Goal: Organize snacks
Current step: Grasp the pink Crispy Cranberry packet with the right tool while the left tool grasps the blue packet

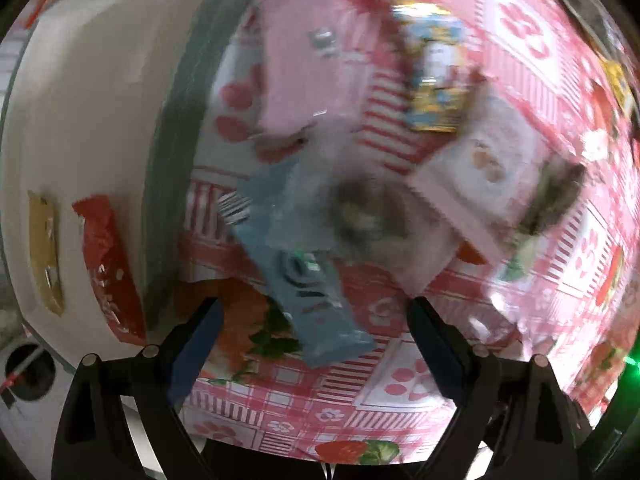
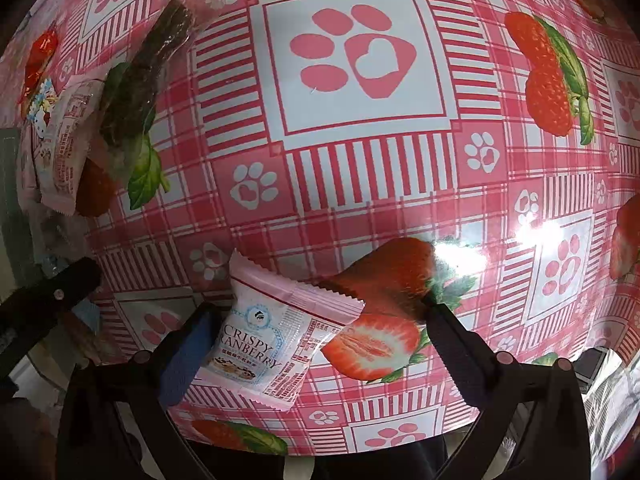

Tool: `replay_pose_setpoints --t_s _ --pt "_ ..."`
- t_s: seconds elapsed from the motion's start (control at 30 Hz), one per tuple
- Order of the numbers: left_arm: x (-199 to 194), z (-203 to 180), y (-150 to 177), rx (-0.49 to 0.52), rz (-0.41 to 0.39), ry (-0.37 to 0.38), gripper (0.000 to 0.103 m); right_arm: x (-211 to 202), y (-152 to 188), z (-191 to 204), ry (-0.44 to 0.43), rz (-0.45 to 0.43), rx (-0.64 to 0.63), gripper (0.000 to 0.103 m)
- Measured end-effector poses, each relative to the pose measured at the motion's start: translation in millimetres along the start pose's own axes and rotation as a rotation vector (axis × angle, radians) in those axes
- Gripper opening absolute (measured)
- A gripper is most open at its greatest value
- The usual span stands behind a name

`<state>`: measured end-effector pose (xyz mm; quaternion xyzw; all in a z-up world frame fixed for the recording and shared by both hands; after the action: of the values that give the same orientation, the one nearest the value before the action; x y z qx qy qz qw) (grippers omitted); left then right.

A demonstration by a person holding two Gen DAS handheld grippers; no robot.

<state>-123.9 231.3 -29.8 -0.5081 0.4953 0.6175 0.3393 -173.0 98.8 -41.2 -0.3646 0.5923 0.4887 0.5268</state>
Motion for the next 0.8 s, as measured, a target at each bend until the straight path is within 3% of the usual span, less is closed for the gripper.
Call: replay_pose_setpoints --t_s 0.17,0.27,0.37,0.43,0.53,0.6,0.7,0.8 --pt "3.5 4.5 0.4 -0.017 -0.007 0.004 0.102 -2.7 2.8 1.4 -0.001 -0.025 0.000 0.103" --pt "4.0 -5.1 -5.6 0.017 -0.027 -0.013 0.101 -1.3 2.0 4.6 0.011 0.016 -0.048 0.103" --pt "1.3 -15.2 -8.1 0.052 -0.044 -0.015 0.095 -3.6 7.1 4.8 0.004 0.015 -0.077 0.103" --pt "-0.7 -25.3 -10.2 0.053 -0.048 -0.013 0.091 -7.1 12.4 4.0 0.025 0.009 -0.093 0.096" --pt "-8.1 -37.3 -13.9 0.075 -0.066 -0.016 0.076 -17.4 18.5 3.8 0.032 -0.003 -0.126 0.077" --pt "-14.2 -45.4 -14.4 0.125 -0.080 -0.025 0.050 -25.1 21.4 2.4 0.036 -0.029 -0.154 0.044" --pt "-20.6 -66.0 -18.3 0.180 -0.066 -0.029 0.030 -30.0 25.4 -5.4 -0.034 -0.036 -0.154 0.044" --pt "-21.3 -72.9 -7.2 0.228 -0.065 -0.019 0.027 -34.2 30.0 -17.0 -0.073 -0.036 -0.107 0.044"
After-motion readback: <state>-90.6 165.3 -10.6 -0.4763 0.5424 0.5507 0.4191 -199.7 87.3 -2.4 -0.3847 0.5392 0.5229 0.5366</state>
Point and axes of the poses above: each gripper's, at about its wrist camera, not at the fingertips, and x roughly the way its jaws point, z to its left, y to its underside, the point moved 3 cm from there along x, roughly the way its jaws point
